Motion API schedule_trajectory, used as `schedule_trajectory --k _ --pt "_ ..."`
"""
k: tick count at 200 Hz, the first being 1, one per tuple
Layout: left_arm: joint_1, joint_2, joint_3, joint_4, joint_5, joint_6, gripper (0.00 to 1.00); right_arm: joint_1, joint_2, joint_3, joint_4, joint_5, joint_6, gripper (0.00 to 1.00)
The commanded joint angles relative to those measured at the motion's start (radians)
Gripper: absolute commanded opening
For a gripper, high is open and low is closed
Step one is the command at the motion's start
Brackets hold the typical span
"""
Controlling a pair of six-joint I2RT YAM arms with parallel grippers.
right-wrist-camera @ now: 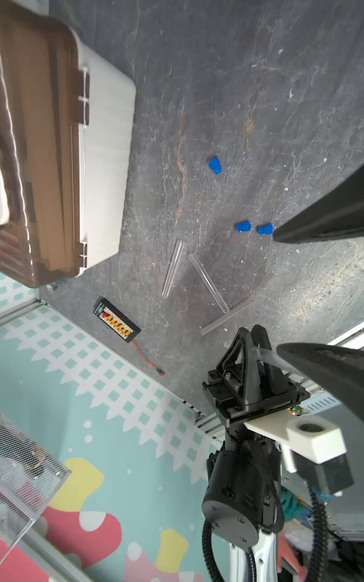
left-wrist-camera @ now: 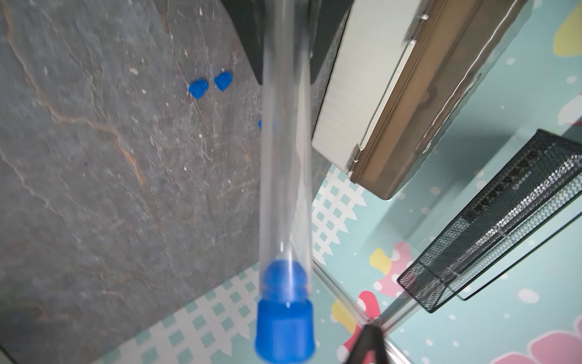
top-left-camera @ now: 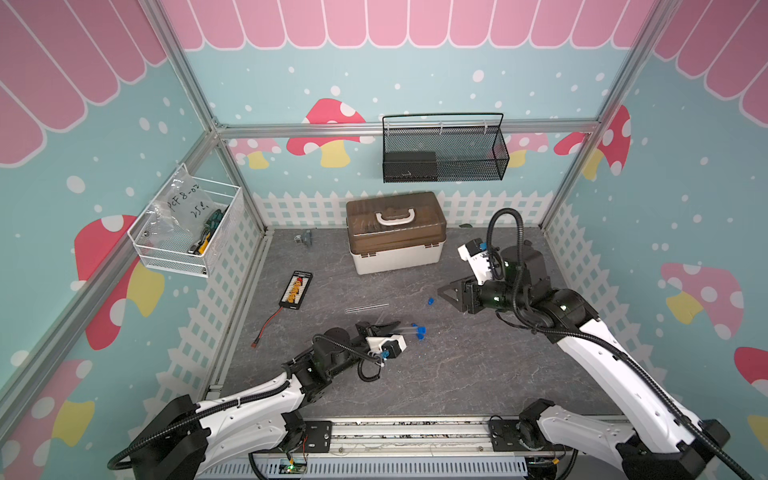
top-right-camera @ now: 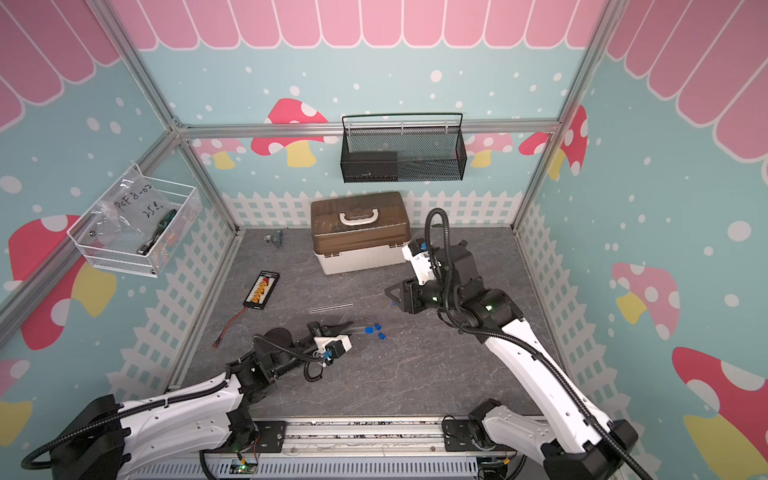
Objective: Insert stoppers into test tubes
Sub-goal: Insert the stopper into the test tube.
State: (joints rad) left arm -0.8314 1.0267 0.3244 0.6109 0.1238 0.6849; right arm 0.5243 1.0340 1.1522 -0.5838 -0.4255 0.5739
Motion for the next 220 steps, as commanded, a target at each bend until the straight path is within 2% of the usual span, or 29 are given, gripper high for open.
schedule_trajectory --k 1,23,36,79,120,195,220 --pt "0.008 0.069 0.022 0.265 0.002 -0.339 0.00 -0.001 -0.051 -0.134 0.219 -0.130 0.403 0.54" --pt "0.009 0.157 0.038 0.391 0.014 -0.446 0.00 -0.001 -0.066 -0.227 0.475 -0.238 0.636 0.54" --pt "0.009 0.207 0.049 0.458 0.019 -0.495 0.00 0.000 -0.064 -0.232 0.552 -0.266 0.689 0.55" --pt "0.009 0.310 0.053 0.609 0.012 -0.579 0.00 0.001 -0.014 -0.197 0.577 -0.310 0.689 0.61" --pt "0.008 0.316 0.051 0.610 0.016 -0.589 0.00 0.020 0.037 -0.171 0.642 -0.331 0.702 0.61" --pt "0.008 0.294 0.038 0.598 0.023 -0.576 0.00 0.080 0.098 -0.156 0.707 -0.341 0.719 0.56" --pt "0.008 0.293 0.032 0.620 0.023 -0.579 0.00 0.081 0.098 -0.173 0.715 -0.332 0.725 0.51"
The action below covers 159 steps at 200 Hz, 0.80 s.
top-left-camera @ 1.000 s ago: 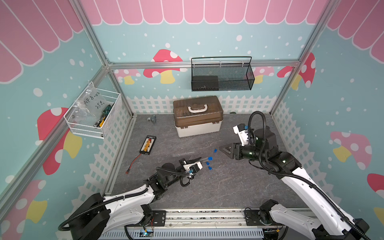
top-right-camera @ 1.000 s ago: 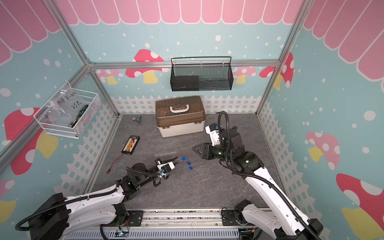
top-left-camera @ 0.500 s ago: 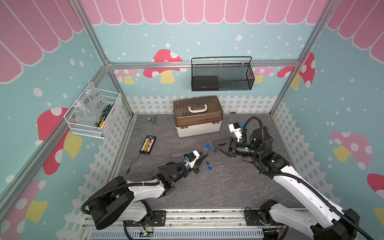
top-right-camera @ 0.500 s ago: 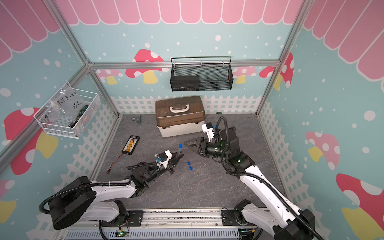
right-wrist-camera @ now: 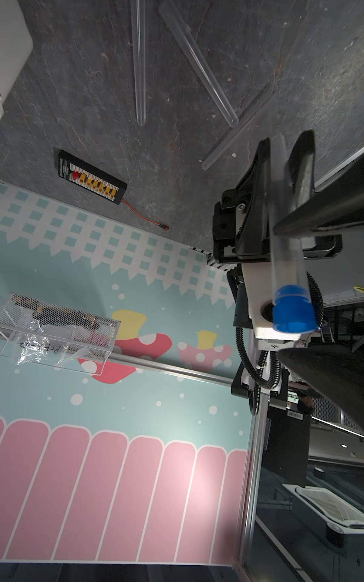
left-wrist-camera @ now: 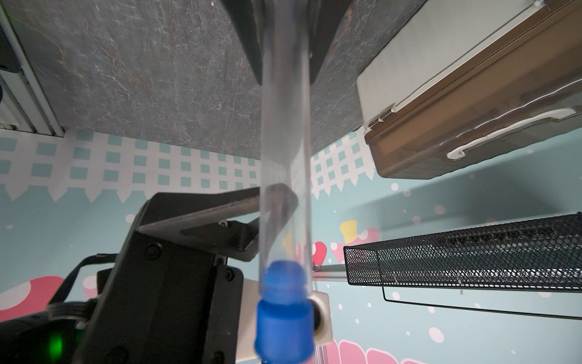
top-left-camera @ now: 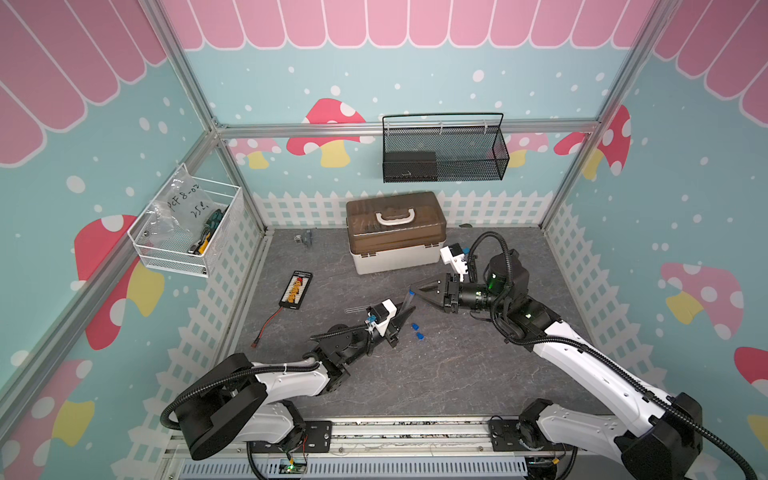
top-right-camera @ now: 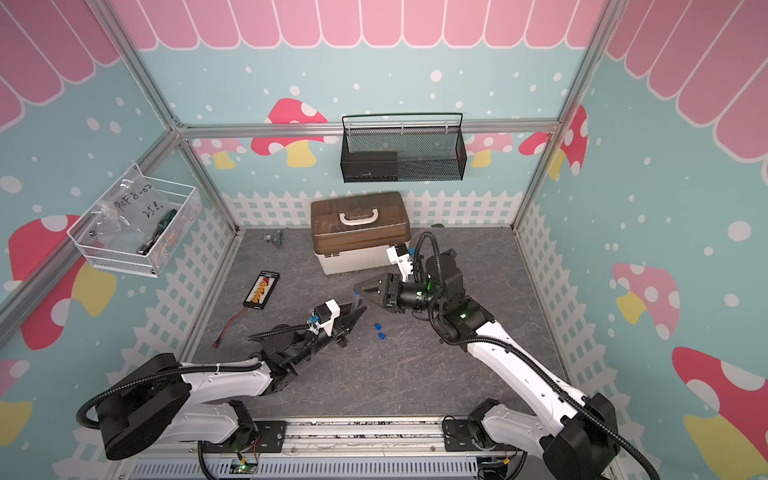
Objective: Insert stoppers into test tubes
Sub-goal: Insert the stopper into the test tube.
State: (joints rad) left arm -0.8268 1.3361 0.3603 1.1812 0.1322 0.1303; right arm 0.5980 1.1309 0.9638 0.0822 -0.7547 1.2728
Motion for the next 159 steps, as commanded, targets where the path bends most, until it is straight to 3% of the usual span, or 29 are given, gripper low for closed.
schedule_trajectory --k 1,159 --pt "0.003 -0.017 -0.004 0.050 0.016 -0.024 0.00 0.008 0.000 0.015 0.050 -0.003 0.027 0.50" --pt "-0.002 -0.017 -0.005 0.142 0.053 0.014 0.00 0.019 0.026 -0.058 0.068 0.010 0.055 0.39"
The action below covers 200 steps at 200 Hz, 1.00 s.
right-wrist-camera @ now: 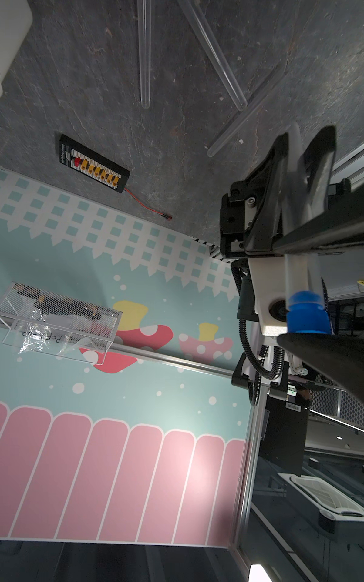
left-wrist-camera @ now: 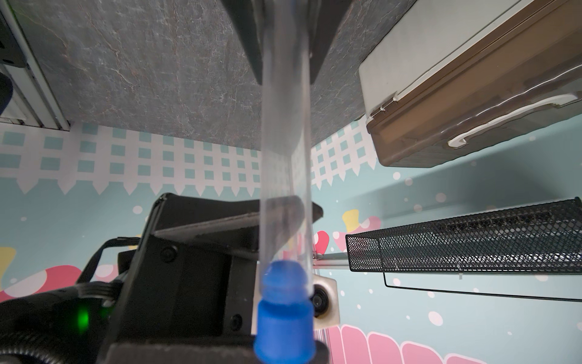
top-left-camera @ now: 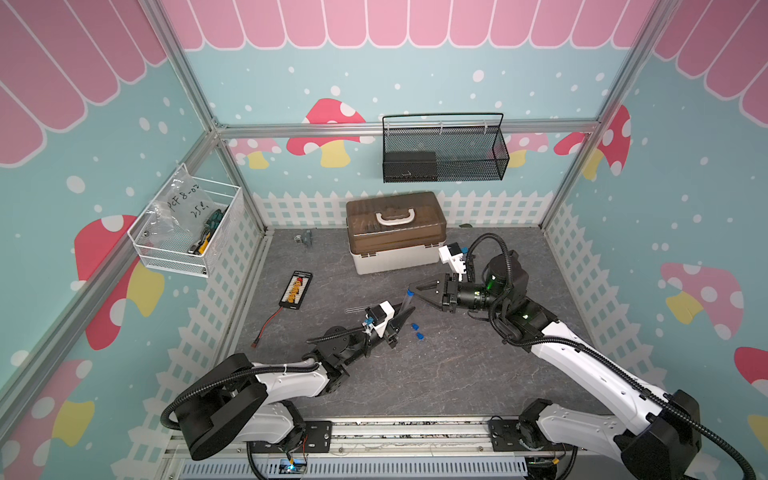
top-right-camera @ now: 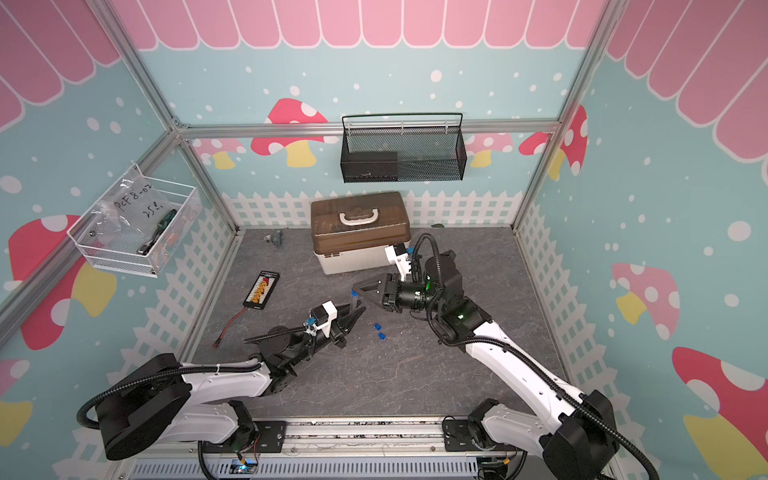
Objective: Insert stoppers into test tubes
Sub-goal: Insert the stopper into the test tube.
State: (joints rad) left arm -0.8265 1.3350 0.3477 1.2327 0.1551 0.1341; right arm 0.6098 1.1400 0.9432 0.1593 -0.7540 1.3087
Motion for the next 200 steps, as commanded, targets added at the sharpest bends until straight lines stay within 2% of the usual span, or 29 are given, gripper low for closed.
schedule_trajectory --k 1,200 --pt "-0.002 -0.016 0.009 0.092 0.031 0.010 0.00 0.007 0.017 -0.039 -0.009 0.010 0.018 0.38" --pt "-0.005 -0.078 0.158 0.090 0.039 0.065 0.00 0.014 0.035 -0.182 -0.097 0.070 -0.027 0.31"
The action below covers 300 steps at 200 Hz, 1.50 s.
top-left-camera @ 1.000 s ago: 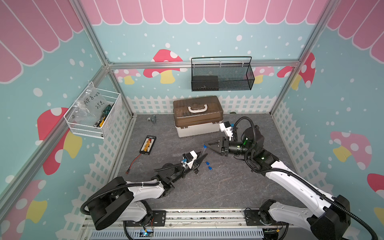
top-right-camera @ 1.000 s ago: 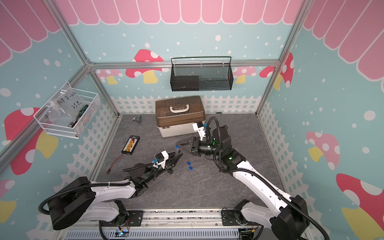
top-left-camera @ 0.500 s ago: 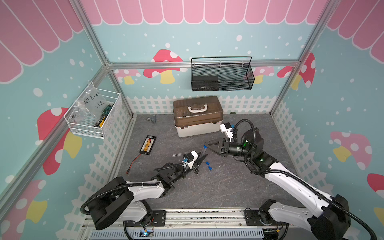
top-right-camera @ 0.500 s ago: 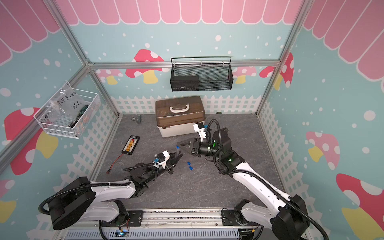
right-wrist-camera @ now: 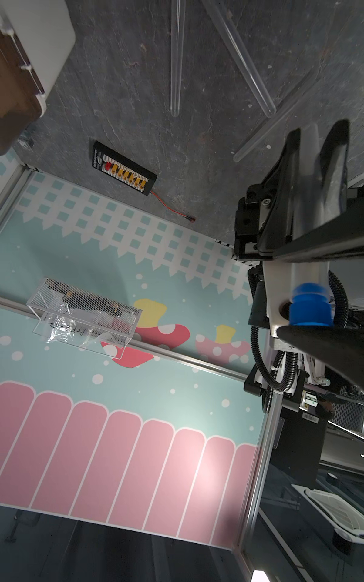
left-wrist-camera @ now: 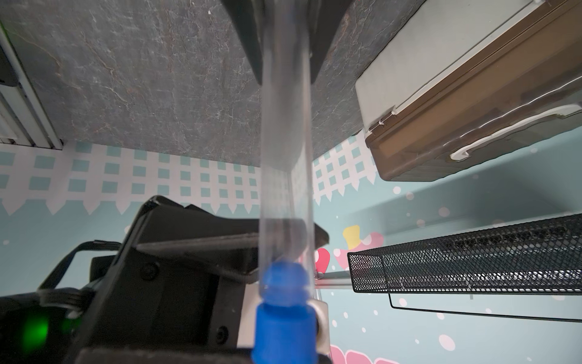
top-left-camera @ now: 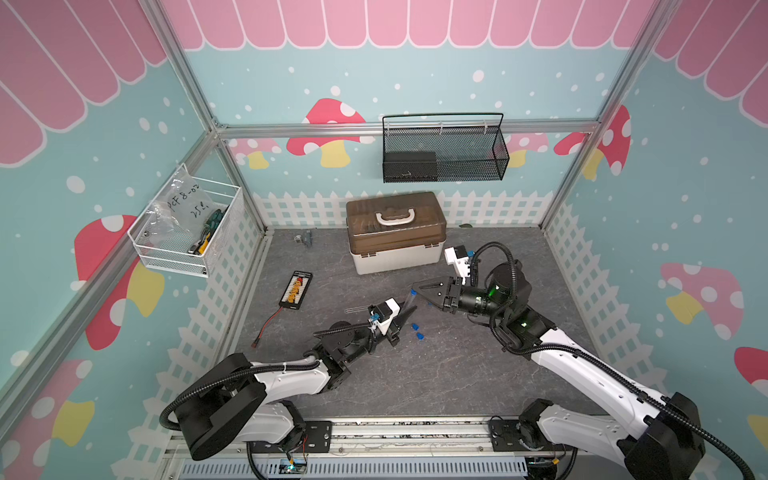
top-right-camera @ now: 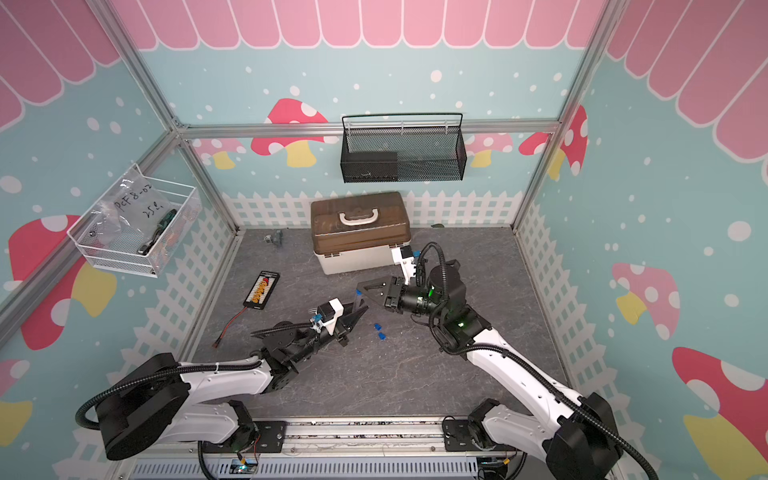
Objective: Insert stoppers into test tubes
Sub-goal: Insert the stopper into the test tube.
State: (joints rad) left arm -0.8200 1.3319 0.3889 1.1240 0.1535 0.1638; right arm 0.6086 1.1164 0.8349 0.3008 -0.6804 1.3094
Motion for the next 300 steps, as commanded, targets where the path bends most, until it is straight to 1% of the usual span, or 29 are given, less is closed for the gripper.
schedule_trajectory --k 1,90,124,142,161,180,202,216,240,276,300 --pt "-0.011 -0.076 0.118 0.198 0.041 0.035 0.00 0.015 0.059 -0.074 -0.239 -0.004 -0.028 0.31" --pt "-0.011 -0.088 0.165 0.213 0.066 0.059 0.00 0.019 0.070 -0.095 -0.239 0.008 -0.009 0.29" --pt "-0.011 -0.084 0.172 0.228 0.061 0.068 0.00 0.019 0.075 -0.094 -0.233 0.001 -0.003 0.27" --pt "-0.010 -0.079 0.164 0.256 0.051 0.058 0.00 0.018 0.075 -0.097 -0.203 -0.004 0.013 0.24" --pt "-0.010 -0.074 0.146 0.294 0.041 0.043 0.00 0.018 0.074 -0.110 -0.133 -0.013 0.061 0.22" --pt "-0.010 -0.076 0.134 0.292 0.043 0.037 0.00 0.017 0.083 -0.111 -0.081 -0.024 0.102 0.19" --pt "-0.010 -0.076 0.129 0.292 0.044 0.037 0.00 0.020 0.094 -0.095 -0.068 -0.030 0.113 0.18" --pt "-0.010 -0.074 0.133 0.292 0.046 0.041 0.00 0.020 0.102 -0.083 -0.090 -0.030 0.103 0.18" --pt "-0.010 -0.083 0.144 0.271 0.057 0.056 0.00 0.030 0.115 -0.047 -0.214 -0.015 0.032 0.18" --pt "-0.010 -0.110 0.157 0.238 0.058 0.080 0.00 0.033 0.122 -0.059 -0.229 -0.002 0.034 0.18" --pt "-0.010 -0.124 0.159 0.214 0.054 0.089 0.00 0.034 0.121 -0.062 -0.272 0.017 0.029 0.19"
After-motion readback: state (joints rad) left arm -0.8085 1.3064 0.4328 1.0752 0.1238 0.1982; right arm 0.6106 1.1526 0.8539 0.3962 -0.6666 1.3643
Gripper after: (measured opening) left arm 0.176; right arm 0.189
